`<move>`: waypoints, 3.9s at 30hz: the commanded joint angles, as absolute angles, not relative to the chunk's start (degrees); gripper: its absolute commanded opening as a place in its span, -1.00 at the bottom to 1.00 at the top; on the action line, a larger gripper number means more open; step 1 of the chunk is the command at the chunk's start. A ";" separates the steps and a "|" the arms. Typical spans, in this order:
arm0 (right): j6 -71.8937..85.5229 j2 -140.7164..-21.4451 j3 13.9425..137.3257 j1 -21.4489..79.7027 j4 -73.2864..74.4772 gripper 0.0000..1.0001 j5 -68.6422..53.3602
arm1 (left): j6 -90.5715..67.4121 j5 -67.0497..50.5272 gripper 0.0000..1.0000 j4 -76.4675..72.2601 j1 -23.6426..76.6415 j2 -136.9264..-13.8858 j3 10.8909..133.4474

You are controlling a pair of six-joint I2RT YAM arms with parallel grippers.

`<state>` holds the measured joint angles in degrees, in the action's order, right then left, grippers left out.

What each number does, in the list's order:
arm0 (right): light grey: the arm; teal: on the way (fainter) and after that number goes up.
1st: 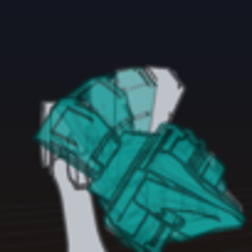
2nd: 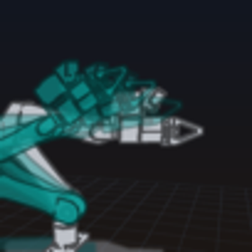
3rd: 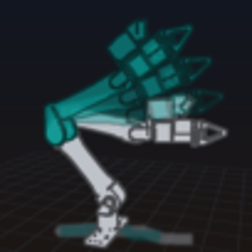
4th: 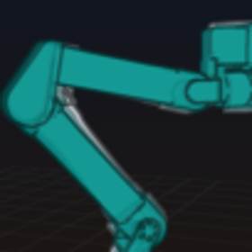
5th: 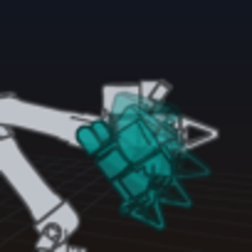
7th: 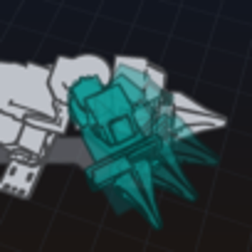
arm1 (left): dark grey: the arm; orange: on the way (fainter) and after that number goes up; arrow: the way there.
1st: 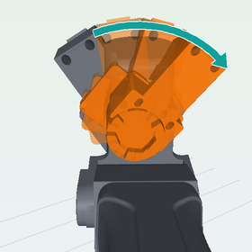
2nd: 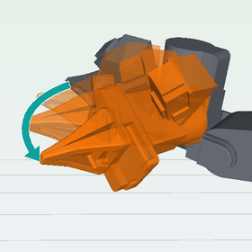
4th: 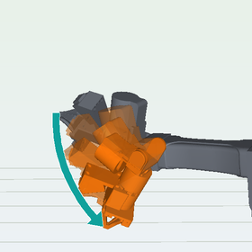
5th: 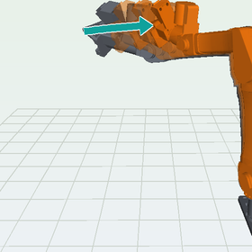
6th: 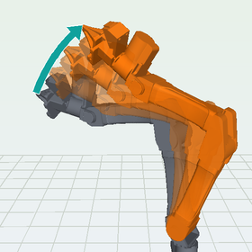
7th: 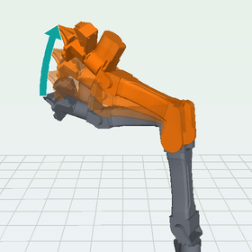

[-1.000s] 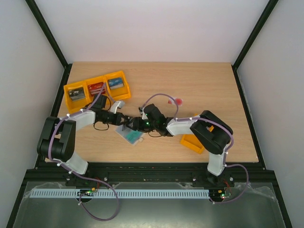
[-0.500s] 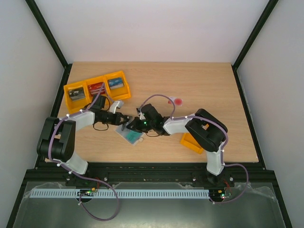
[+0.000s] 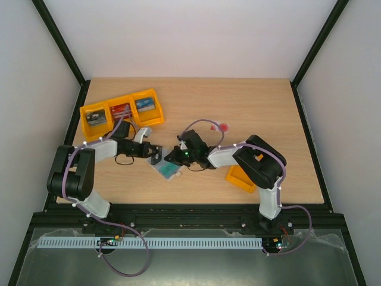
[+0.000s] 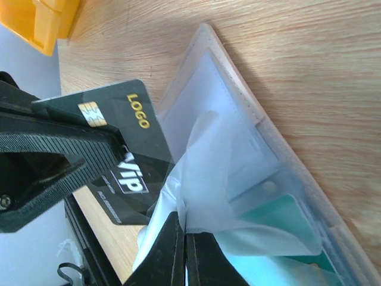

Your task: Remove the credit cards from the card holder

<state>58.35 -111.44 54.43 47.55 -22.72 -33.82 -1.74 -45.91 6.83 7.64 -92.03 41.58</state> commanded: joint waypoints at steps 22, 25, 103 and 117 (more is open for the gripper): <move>33.85 -100.65 67.61 46.27 -20.80 0.33 -42.39 | 3.38 -61.50 -0.96 27.72 -9.79 -80.16 65.47; 35.56 -99.60 67.83 45.66 -25.59 0.46 -43.39 | 4.10 -64.28 -0.96 31.92 -9.35 -78.08 68.42; 33.90 -87.05 78.76 54.14 6.31 -0.97 -49.66 | 115.52 -36.11 -0.94 5.95 15.05 -19.62 32.85; 32.68 -77.60 68.85 41.31 8.70 0.97 -31.95 | 82.37 16.54 -0.96 28.14 13.56 -46.33 51.16</move>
